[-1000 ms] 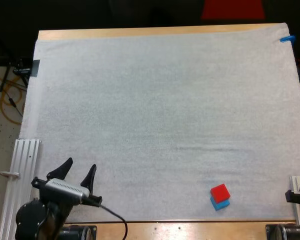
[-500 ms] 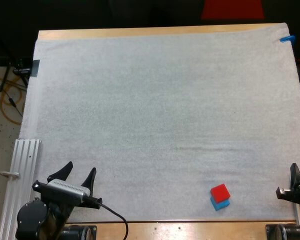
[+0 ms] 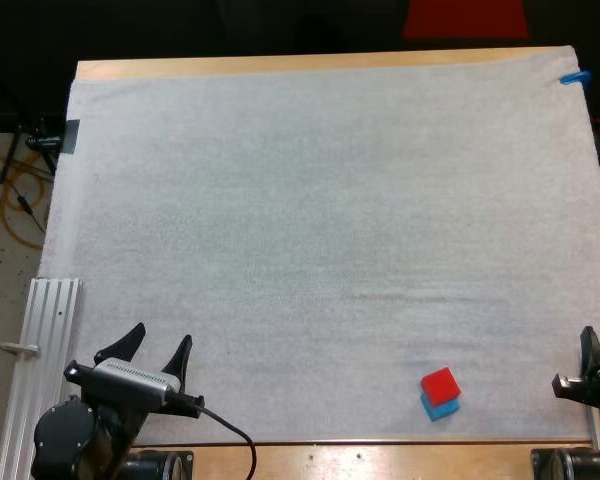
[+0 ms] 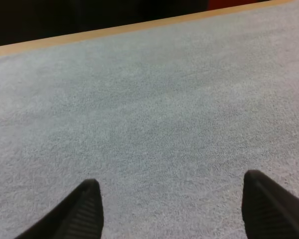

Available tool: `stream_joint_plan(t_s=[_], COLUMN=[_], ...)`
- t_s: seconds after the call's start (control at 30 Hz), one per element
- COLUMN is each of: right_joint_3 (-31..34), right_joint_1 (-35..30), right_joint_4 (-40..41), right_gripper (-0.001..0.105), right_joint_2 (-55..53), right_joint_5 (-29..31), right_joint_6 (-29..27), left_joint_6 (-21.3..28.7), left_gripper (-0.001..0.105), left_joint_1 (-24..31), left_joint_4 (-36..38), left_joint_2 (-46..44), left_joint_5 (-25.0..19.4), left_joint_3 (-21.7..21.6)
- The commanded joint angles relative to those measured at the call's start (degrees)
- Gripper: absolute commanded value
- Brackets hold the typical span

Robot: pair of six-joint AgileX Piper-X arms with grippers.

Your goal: Stack red cube on blue cube

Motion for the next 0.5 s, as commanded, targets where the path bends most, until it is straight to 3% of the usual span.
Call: stream_joint_plan(t_s=[0.0, 0.47], right_joint_3=[-0.12, -0.12], right_joint_1=[-0.08, -0.08], right_joint_4=[-0.21, -0.21], right_gripper=[0.049, 0.049], right_joint_2=[-1.92, -1.92], right_joint_5=[-0.23, -0.23], right_joint_6=[0.05, 0.05], left_joint_6=[-0.18, -0.18], left_gripper=[0.059, 0.059], left_joint_1=[-0.04, -0.04], left_joint_4=[-0.07, -1.10], left_joint_2=[-7.70, -7.70], left_joint_5=[-0.48, -0.48], left_joint_3=[-0.23, 0.30])
